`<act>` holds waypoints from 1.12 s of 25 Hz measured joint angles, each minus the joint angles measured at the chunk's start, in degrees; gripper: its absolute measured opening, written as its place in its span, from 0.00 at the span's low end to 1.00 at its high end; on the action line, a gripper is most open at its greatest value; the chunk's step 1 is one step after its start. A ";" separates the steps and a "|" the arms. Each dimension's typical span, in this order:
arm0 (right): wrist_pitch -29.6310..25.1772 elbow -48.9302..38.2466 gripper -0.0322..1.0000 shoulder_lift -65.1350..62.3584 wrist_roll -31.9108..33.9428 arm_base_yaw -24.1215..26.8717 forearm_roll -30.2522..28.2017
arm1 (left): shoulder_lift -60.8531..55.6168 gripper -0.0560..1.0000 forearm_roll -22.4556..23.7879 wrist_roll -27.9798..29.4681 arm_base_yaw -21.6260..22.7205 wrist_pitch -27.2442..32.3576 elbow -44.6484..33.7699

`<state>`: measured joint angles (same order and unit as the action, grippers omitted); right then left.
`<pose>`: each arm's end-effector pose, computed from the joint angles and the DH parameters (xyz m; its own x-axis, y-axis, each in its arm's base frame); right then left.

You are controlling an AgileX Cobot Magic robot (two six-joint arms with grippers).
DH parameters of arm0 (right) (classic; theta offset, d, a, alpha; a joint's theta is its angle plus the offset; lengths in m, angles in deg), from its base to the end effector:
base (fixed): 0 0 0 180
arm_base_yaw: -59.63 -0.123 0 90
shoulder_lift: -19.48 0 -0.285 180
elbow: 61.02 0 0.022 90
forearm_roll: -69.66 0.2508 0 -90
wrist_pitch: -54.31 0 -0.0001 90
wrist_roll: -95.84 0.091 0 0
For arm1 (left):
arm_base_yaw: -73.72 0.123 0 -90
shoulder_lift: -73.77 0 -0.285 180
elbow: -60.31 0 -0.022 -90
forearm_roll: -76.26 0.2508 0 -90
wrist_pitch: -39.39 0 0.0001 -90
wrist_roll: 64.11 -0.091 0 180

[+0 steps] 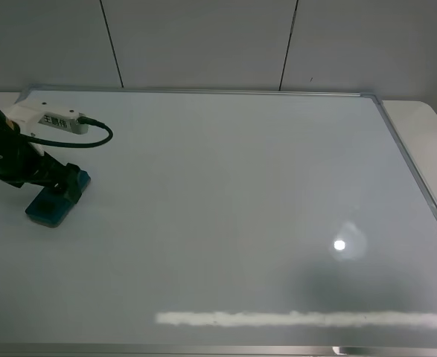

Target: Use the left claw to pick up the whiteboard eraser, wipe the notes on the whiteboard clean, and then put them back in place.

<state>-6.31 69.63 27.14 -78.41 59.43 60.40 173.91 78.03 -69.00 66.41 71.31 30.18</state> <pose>-0.0040 -0.0128 0.2746 -0.4562 0.0187 -0.8897 0.1305 0.9904 -0.0461 0.2814 -0.0346 0.1716 -0.9248 0.2309 -0.3024 0.2266 0.9727 0.0495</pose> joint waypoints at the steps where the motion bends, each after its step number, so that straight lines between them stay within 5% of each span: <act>1: 0.00 0.00 0.99 0.00 0.00 0.00 0.00 | -2.14 0.99 -0.12 0.00 0.00 1.57 0.76; 28: 0.00 0.00 0.99 0.00 0.00 0.00 0.00 | -81.87 0.99 2.72 2.95 0.00 27.78 2.50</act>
<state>-6.31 69.63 27.14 -78.41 59.43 60.40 92.04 80.76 -66.05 66.41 99.09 32.68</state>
